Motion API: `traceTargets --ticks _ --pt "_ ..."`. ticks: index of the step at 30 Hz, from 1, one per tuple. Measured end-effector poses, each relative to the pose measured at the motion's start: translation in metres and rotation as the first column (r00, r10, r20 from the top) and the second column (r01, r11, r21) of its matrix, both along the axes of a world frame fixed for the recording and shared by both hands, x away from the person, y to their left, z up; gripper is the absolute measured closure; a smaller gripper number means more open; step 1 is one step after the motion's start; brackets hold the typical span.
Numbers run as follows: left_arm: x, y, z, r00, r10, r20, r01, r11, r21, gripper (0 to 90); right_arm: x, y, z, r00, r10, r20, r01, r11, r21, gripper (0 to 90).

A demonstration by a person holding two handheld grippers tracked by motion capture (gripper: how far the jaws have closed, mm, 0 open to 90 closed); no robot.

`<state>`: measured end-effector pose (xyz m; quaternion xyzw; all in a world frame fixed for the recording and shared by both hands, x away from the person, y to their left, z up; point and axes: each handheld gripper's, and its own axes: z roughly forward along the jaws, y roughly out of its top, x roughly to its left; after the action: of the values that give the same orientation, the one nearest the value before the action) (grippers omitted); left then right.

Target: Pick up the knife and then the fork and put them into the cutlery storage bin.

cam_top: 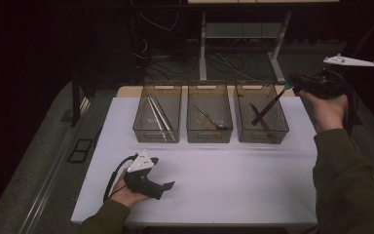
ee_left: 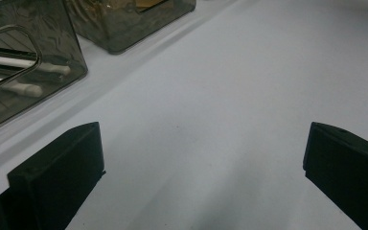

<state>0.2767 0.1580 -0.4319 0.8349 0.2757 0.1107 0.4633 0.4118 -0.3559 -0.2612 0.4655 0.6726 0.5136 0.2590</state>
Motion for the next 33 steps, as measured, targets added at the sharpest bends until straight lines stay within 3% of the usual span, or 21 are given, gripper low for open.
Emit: traceTargets --ticks 5,12,19,26,29,31,33 --pt "-0.001 -0.001 0.002 1.0000 -0.003 0.007 0.003 1.0000 -0.003 0.0 0.017 0.000 -0.004 0.9990 -0.025 -0.036 0.024 0.999 -0.034 86.7" --pt "-0.002 -0.003 0.002 0.9997 -0.016 0.017 0.016 0.9999 0.004 0.0 0.042 0.011 -0.035 0.9916 -0.008 -0.129 -0.001 0.997 -0.072 86.7" --pt "-0.002 -0.004 0.002 0.9998 -0.019 0.010 0.019 0.9998 -0.001 0.0 0.060 0.014 -0.068 0.9769 0.008 -0.213 -0.016 0.999 -0.036 86.7" --pt "-0.002 -0.005 0.001 0.9996 -0.027 0.005 0.027 0.9996 0.000 0.0 0.068 0.015 -0.091 0.9602 0.039 -0.276 -0.043 0.999 -0.008 86.6" --pt "-0.002 -0.005 0.001 0.9997 -0.026 0.003 0.026 0.9997 -0.003 0.0 0.070 0.014 -0.100 0.9583 0.053 -0.281 -0.048 0.999 0.026 86.2" --pt "-0.002 -0.006 0.001 0.9997 -0.026 0.000 0.026 0.9997 -0.002 0.0 0.070 0.014 -0.103 0.9592 0.038 -0.280 -0.035 0.999 0.017 85.3" --pt "-0.002 -0.007 0.001 0.9997 -0.025 0.000 0.025 0.9997 -0.005 0.0 0.071 0.014 -0.106 0.9597 0.007 -0.281 -0.016 0.999 -0.030 82.6"
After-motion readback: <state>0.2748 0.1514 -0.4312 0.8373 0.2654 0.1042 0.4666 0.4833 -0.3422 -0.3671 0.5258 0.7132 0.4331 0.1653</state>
